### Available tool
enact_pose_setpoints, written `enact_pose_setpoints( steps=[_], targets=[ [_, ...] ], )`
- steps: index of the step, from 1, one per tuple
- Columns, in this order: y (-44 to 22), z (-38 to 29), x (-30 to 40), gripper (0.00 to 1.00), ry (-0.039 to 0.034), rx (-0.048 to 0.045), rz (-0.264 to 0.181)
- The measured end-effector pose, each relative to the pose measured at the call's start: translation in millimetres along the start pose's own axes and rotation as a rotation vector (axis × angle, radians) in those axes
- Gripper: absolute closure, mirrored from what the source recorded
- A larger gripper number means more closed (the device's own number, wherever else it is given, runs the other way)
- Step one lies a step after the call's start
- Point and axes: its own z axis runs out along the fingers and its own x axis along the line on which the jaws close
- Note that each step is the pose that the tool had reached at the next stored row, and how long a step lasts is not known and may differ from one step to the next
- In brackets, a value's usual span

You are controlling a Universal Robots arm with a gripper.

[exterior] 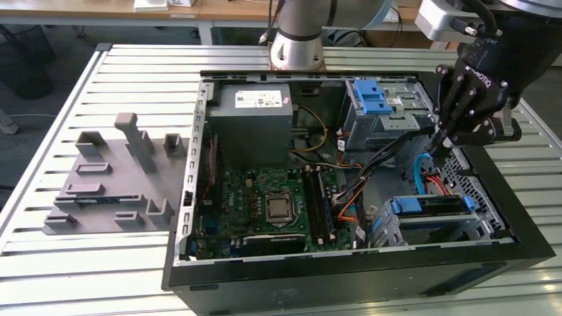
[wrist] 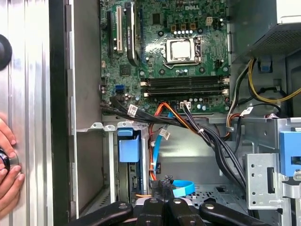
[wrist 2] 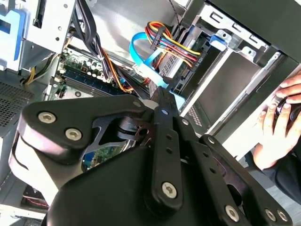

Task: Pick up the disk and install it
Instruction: 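Insert the second disk wire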

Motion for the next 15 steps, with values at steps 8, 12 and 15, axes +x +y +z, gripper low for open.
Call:
enact_pose_setpoints(
  steps=[8, 12, 15],
  targets=[
    [-0.7, 3.1, -1.2, 0.83, 0.0009, 0.0, 0.0],
    [-0.8, 5.5, -1.4, 0.75, 0.0014, 0.0, 0.0],
    [-0.9, 8.0, -1.6, 0.75, 0.0024, 0.0, 0.0]
  ],
)
